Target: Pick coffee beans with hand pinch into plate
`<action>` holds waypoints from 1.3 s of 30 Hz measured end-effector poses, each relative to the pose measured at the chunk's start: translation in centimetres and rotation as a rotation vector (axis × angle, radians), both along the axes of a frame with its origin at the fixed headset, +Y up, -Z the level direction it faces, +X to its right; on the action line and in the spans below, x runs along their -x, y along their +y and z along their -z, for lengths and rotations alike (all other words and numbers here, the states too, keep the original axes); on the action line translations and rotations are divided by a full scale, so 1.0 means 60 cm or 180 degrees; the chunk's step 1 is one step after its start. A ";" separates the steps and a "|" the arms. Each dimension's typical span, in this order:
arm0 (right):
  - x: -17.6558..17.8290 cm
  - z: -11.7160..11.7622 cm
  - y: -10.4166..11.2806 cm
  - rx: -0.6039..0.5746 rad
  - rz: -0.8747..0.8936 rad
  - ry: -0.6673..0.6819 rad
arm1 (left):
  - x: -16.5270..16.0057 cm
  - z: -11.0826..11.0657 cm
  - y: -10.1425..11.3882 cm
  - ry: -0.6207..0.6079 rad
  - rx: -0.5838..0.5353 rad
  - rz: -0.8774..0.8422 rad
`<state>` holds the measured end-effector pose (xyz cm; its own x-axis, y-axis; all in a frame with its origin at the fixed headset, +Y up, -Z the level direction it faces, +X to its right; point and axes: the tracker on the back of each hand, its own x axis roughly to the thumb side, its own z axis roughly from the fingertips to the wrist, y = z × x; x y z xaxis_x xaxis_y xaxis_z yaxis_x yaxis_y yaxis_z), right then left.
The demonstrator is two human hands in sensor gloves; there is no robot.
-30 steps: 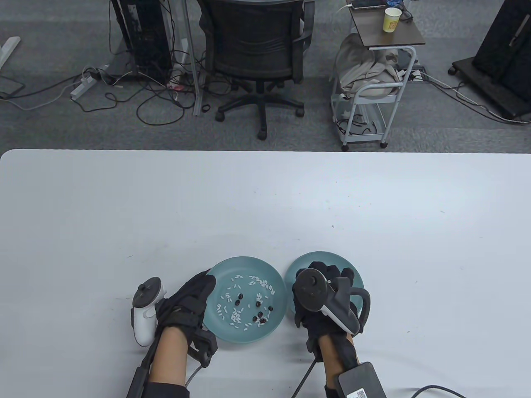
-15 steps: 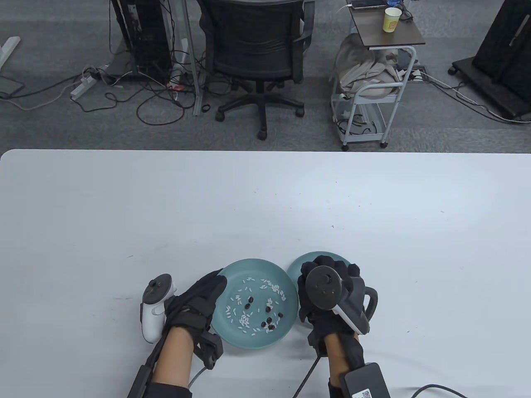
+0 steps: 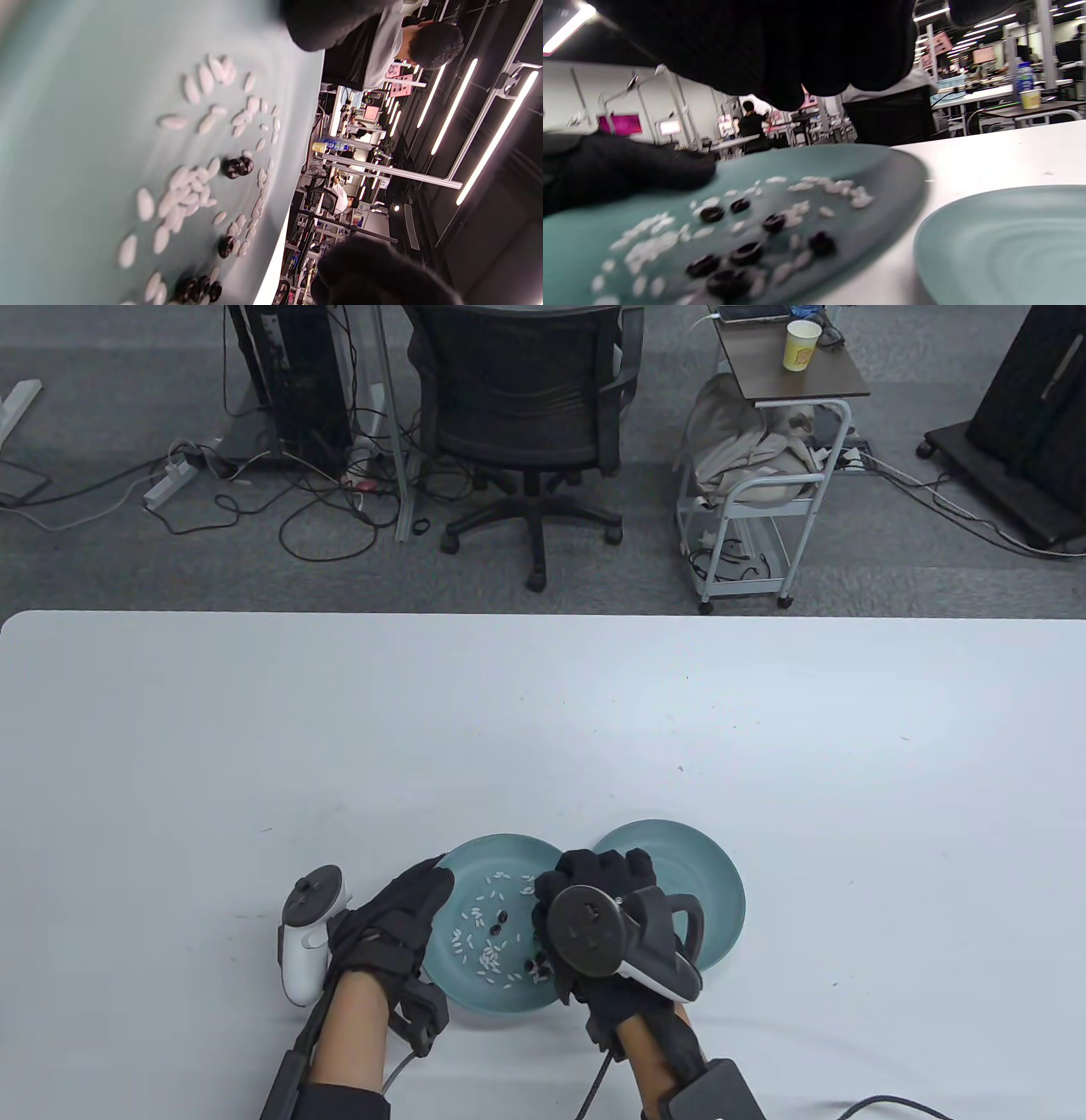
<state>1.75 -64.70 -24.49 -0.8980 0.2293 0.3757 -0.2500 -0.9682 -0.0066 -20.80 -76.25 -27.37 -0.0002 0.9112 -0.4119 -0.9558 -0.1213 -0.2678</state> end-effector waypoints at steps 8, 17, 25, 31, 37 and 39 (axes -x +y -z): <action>0.086 0.003 -0.027 -0.0156 -0.0624 0.0308 | 0.001 0.000 -0.003 -0.0032 0.0054 0.0041; 0.095 0.007 -0.054 0.0031 -0.0993 0.0234 | 0.001 0.000 -0.009 -0.0060 0.0105 -0.0035; 0.100 0.009 -0.056 0.0186 -0.0932 0.0282 | 0.004 0.001 -0.011 -0.0093 0.0107 -0.0015; 0.108 0.006 -0.052 0.0073 -0.1077 0.0342 | 0.004 0.008 -0.011 -0.0176 0.0065 -0.0070; 0.110 0.013 -0.065 0.0317 -0.1027 0.0369 | 0.005 0.008 -0.010 -0.0223 0.0055 0.0008; 0.108 0.012 -0.068 0.0252 -0.1060 0.0367 | 0.002 0.009 -0.005 -0.0231 -0.0004 0.0116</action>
